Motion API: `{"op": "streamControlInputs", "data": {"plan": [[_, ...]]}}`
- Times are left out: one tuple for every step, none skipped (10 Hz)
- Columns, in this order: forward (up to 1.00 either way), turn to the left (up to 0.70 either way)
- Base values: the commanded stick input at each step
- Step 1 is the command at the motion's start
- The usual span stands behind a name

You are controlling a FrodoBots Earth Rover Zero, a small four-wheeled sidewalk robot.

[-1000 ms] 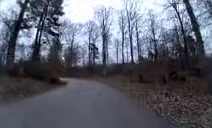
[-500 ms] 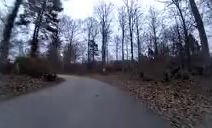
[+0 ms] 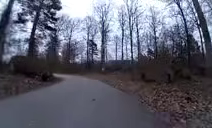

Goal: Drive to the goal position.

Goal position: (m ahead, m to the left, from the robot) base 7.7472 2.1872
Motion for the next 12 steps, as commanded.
{"op": "streamControlInputs", "data": {"plan": [[1.0, 0.0], [1.0, 0.0], [1.0, 0.0], [1.0, 0.03], [1.0, 0.15], [1.0, 0.28], [1.0, 0.4], [1.0, 0.4], [1.0, 0.4], [1.0, 0.03], [1.0, 0.0], [1.0, 0.0]]}}
